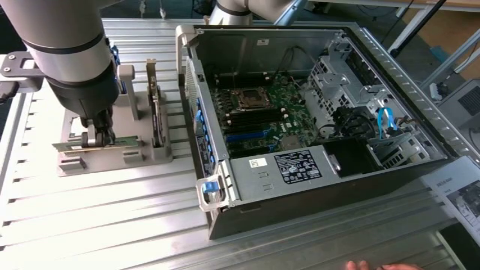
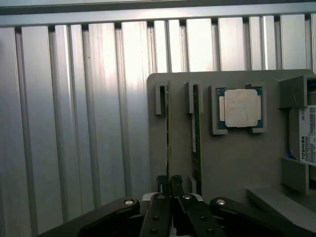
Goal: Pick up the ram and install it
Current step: 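Pick up the ram and move it above insertion slot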
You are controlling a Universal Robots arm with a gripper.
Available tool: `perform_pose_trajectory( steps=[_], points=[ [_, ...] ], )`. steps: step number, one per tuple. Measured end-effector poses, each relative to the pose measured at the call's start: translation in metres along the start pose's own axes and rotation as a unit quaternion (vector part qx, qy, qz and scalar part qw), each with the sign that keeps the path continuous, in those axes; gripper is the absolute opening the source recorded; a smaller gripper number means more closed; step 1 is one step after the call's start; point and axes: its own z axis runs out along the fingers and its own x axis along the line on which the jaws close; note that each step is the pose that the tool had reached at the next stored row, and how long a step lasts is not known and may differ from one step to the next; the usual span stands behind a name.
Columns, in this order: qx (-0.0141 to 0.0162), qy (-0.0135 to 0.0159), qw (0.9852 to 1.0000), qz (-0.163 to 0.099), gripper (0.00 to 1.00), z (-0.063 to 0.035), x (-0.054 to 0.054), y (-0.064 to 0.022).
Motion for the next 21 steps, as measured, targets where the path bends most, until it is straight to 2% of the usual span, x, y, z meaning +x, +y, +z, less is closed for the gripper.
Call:
perform_pose_trajectory(
  steps=[21],
  points=[
    [-0.0001,-0.0001,1.0000,0.000,0.12,-0.0439,-0.002,-0.0035]
  ],
)
